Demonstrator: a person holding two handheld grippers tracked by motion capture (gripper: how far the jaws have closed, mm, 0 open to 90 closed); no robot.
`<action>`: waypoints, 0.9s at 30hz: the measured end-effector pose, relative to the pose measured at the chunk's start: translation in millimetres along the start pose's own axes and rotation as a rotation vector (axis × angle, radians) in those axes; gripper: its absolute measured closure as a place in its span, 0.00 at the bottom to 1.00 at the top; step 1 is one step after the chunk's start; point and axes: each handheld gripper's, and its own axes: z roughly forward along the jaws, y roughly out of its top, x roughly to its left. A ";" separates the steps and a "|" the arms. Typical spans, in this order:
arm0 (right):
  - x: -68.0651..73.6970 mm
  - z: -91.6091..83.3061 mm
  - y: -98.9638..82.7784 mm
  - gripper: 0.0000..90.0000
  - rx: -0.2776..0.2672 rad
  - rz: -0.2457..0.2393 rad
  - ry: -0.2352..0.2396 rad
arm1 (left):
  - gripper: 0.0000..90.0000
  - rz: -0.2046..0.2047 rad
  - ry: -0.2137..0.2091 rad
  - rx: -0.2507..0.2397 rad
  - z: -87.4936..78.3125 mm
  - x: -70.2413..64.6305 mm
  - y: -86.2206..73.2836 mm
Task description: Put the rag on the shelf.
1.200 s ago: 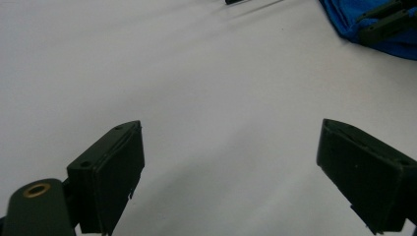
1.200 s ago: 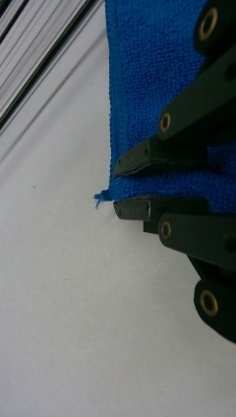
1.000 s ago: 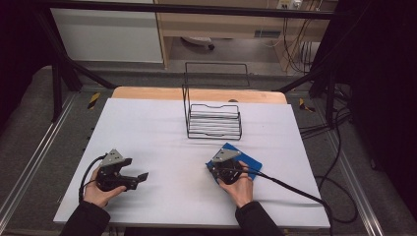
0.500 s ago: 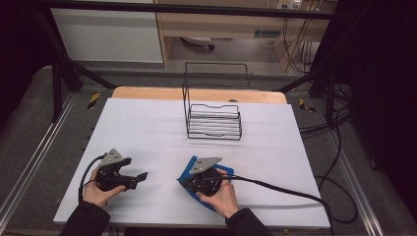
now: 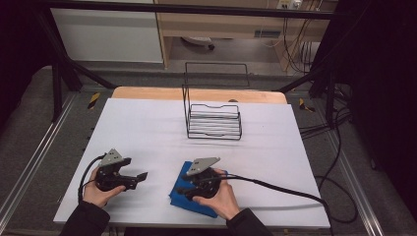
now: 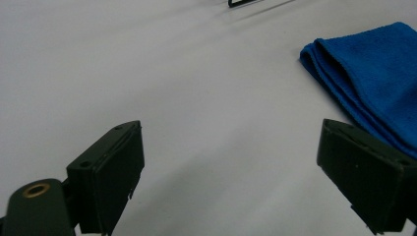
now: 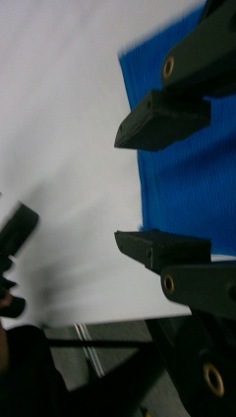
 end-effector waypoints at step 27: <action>-80.1 -50.7 -83.1 0.83 0.034 0.409 -0.292 | 0.11 0.006 -0.002 0.011 3.3 -2.0 -0.6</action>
